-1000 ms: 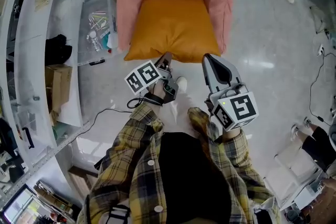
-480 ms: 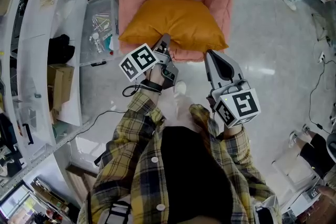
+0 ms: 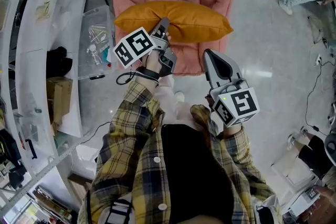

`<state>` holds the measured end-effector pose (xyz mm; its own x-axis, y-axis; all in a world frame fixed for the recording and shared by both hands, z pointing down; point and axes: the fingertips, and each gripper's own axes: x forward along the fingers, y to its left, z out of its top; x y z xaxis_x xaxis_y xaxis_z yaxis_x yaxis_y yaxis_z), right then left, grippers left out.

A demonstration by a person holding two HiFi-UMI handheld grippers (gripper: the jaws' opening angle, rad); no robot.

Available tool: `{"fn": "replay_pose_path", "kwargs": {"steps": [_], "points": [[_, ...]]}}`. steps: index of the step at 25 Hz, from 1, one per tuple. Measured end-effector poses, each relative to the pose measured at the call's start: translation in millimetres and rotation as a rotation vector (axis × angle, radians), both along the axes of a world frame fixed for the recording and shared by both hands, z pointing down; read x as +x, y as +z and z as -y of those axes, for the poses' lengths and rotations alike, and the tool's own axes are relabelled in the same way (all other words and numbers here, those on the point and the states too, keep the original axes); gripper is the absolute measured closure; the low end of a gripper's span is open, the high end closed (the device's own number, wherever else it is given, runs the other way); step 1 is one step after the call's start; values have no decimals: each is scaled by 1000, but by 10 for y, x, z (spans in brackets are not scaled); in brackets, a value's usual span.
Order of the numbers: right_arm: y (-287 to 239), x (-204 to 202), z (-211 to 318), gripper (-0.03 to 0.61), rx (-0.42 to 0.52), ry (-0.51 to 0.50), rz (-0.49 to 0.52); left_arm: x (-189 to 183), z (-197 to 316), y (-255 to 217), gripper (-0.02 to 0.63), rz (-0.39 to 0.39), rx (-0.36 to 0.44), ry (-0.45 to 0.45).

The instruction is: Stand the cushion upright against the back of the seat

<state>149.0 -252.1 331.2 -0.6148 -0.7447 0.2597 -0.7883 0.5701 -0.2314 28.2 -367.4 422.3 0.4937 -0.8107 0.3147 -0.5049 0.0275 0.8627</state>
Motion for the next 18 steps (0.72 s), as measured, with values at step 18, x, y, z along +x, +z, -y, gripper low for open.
{"fn": "replay_pose_path", "kwargs": {"steps": [18], "points": [[88,-247,1437,561,-32,86,-37,-125,2151,-312,595,4,32,68]]}}
